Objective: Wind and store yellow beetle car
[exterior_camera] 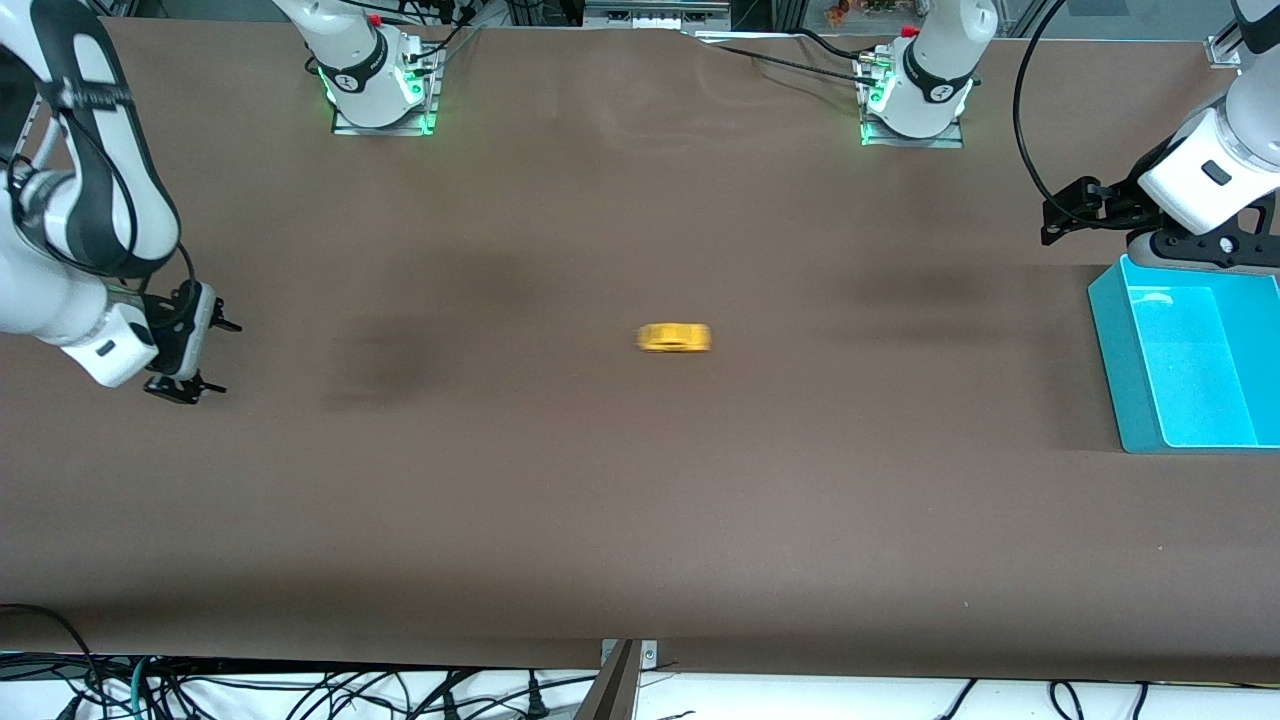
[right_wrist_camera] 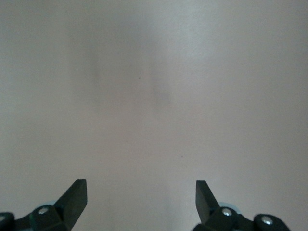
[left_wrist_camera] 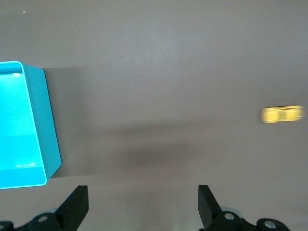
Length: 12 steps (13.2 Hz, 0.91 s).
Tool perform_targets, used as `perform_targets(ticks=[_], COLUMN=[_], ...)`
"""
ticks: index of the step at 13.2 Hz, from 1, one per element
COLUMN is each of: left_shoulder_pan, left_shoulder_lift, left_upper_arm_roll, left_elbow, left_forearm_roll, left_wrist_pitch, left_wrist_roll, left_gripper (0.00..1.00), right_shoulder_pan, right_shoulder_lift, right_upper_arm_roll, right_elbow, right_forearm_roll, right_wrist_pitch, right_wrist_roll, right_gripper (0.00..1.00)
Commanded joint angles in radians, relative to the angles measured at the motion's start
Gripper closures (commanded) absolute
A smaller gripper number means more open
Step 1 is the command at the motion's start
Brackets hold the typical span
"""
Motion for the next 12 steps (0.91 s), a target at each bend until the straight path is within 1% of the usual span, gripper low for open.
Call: perform_targets(ticks=[1, 3, 8, 11, 12], left_shoulder_pan=[-0.003, -0.003, -0.001, 0.0, 0.0], left_shoulder_lift=[0.015, 0.015, 0.015, 0.015, 0.015], left_upper_arm_roll=[-0.003, -0.003, -0.002, -0.002, -0.002], left_elbow=[0.034, 0.034, 0.034, 0.032, 0.032], left_forearm_roll=[0.018, 0.017, 0.017, 0.017, 0.017], left_wrist_pitch=[-0.024, -0.024, -0.024, -0.028, -0.028], left_wrist_roll=[-0.002, -0.002, 0.001, 0.015, 0.05], left_gripper=[0.0, 0.0, 0.0, 0.0, 0.0], right_shoulder_pan=[0.023, 0.055, 0.129, 0.175, 0.196], right_shoulder_lift=[-0.092, -0.138, -0.286, -0.338, -0.355], right_upper_arm_roll=[0.016, 0.016, 0.012, -0.033, -0.048], right_elbow=[0.041, 0.07, 0.101, 0.115, 0.117], right_forearm_roll=[-0.027, -0.037, -0.066, -0.057, -0.057], right_wrist_pitch=[-0.113, -0.154, -0.251, -0.256, -0.282], right_wrist_roll=[0.142, 0.208, 0.407, 0.568, 0.622], right_gripper=[0.0, 0.0, 0.0, 0.0, 0.0])
